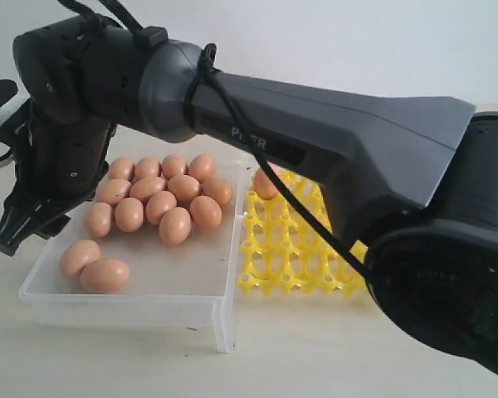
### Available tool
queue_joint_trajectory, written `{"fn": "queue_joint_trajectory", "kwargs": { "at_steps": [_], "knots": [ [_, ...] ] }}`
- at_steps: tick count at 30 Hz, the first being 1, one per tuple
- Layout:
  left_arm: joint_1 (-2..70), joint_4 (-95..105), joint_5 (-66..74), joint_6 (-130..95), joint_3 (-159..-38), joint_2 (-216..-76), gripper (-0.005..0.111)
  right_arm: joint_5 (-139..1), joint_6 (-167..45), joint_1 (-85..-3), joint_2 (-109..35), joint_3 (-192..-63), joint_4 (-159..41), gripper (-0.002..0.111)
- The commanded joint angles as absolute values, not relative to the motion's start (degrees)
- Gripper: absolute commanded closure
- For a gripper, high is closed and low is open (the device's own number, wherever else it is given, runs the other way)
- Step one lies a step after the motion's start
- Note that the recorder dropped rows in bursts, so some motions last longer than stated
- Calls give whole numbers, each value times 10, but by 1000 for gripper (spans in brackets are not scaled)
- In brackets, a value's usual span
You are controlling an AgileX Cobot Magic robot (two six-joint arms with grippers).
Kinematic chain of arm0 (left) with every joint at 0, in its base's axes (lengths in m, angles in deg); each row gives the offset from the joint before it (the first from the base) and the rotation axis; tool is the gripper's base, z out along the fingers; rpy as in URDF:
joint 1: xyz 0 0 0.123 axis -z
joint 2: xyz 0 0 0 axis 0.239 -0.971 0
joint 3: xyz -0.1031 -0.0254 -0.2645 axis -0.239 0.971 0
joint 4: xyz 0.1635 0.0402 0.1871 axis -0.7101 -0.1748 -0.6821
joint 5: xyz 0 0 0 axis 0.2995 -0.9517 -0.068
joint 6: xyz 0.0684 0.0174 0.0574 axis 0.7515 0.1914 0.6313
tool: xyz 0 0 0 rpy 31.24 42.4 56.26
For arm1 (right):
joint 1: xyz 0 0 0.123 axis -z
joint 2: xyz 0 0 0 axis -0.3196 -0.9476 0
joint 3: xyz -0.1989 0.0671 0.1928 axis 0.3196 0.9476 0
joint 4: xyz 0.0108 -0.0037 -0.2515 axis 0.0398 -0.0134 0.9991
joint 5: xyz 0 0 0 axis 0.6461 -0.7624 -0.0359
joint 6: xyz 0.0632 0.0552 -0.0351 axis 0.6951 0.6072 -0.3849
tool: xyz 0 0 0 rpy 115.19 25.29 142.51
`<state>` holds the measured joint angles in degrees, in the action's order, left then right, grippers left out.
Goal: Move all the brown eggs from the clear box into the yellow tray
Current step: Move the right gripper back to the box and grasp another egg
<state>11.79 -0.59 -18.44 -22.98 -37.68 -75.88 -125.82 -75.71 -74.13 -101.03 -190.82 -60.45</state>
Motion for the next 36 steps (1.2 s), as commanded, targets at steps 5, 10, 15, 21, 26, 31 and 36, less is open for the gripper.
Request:
{"fn": "queue_joint_trajectory", "kwargs": {
  "at_steps": [5, 10, 15, 21, 26, 31, 36],
  "knots": [
    [121, -4, -179, -233, -379, -759, 107, -1227, -765, -738, -1059, -1913, -589, 55],
    [121, -4, -179, -233, -379, -759, 107, -1216, -771, -737, -1072, -1910, -589, 55],
    [121, -4, -179, -233, -379, -759, 107, -1216, -771, -731, -1090, -1910, -579, 55],
    [121, -4, -179, -233, -379, -759, 107, -1216, -771, -727, -1099, -1910, -575, 55],
    [121, -4, -179, -233, -379, -759, 107, -1224, -771, -727, -1106, -1910, -577, 49],
    [121, -4, -179, -233, -379, -759, 107, -1251, -765, -727, -1111, -1910, -579, 48],
    [121, -4, -179, -233, -379, -759, 107, -1255, -731, -727, -1111, -1910, -579, 48]
  ]
}}
